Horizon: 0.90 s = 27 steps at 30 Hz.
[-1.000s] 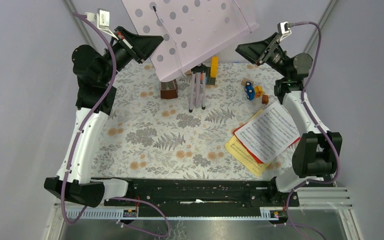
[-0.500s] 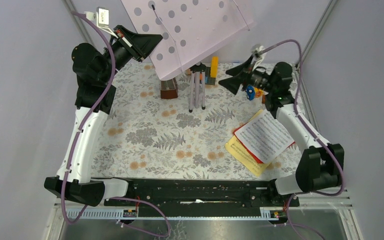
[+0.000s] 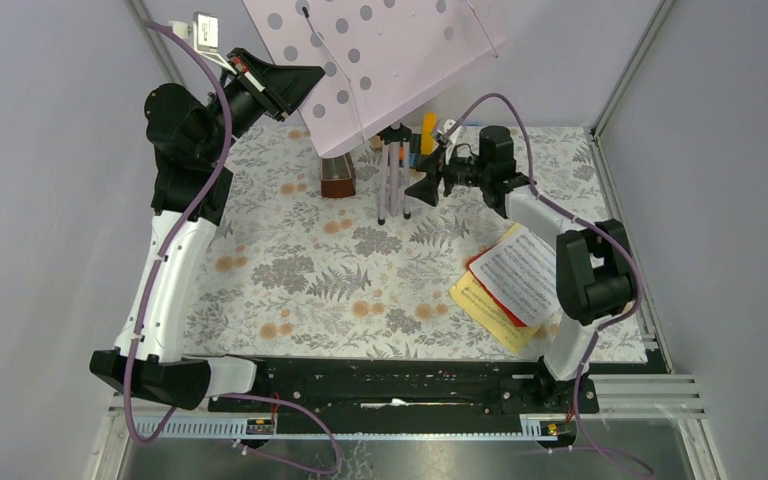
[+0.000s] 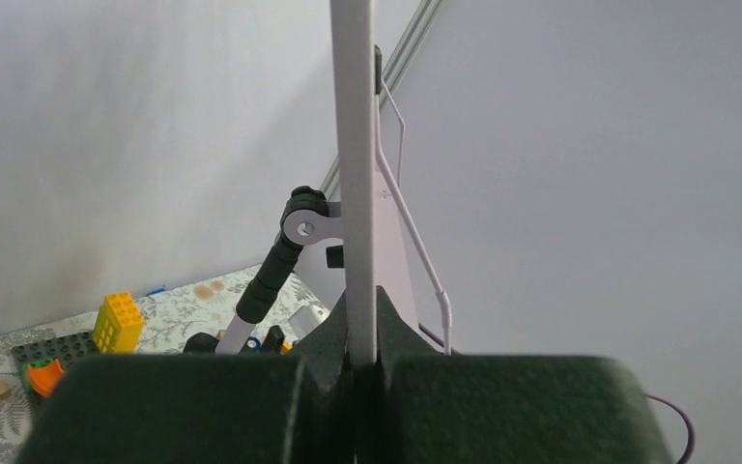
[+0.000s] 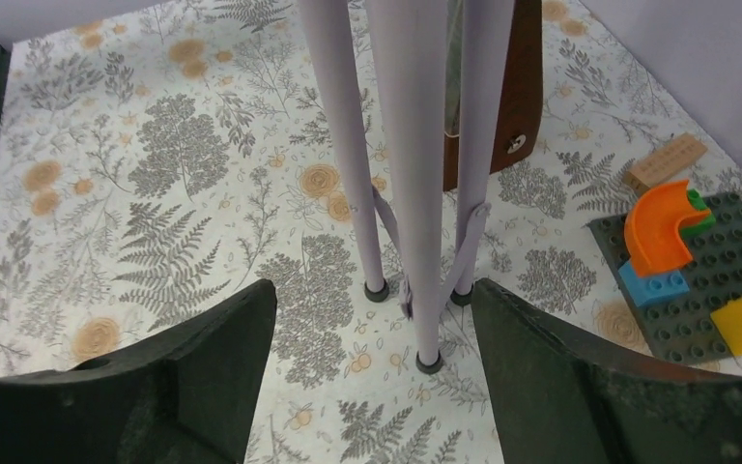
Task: Set up the instrument practice props
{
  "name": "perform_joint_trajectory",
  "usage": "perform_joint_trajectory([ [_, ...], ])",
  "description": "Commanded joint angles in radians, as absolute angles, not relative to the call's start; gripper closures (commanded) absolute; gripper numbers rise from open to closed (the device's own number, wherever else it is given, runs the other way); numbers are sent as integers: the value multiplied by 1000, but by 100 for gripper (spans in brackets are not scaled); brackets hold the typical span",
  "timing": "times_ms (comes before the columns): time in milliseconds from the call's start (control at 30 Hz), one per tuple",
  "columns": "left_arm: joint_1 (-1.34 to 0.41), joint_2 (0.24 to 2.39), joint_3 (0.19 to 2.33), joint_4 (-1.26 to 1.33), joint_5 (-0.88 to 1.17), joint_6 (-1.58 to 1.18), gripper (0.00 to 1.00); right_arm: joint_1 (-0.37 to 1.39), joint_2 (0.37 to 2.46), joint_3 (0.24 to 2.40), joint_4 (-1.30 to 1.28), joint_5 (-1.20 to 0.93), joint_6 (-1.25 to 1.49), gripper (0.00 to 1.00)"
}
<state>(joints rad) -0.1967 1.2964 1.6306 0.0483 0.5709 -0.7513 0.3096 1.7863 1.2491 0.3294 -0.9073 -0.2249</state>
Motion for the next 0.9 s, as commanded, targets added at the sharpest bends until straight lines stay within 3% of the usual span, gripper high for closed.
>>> perform_joint_trajectory([
  [0, -182, 1310, 1636, 23, 575, -716, 100, 345, 1850, 1365, 296, -925, -343, 20],
  [167, -170, 1302, 1612, 35, 584, -713, 100, 359, 1938, 1465, 265, -939, -336, 23],
  [300, -167, 1298, 1610, 32, 586, -704, 100, 364, 1982, 1521, 226, -949, -340, 33],
  [433, -167, 1304, 1619, 33, 580, -697, 100, 365, 1990, 1530, 190, -942, -371, 52],
  [667, -167, 1316, 1670, 10, 543, -658, 100, 364, 1937, 1515, 99, -891, -452, 98],
  [867, -167, 1336, 1731, -36, 490, -641, 100, 365, 1897, 1553, -74, -840, -439, 100],
])
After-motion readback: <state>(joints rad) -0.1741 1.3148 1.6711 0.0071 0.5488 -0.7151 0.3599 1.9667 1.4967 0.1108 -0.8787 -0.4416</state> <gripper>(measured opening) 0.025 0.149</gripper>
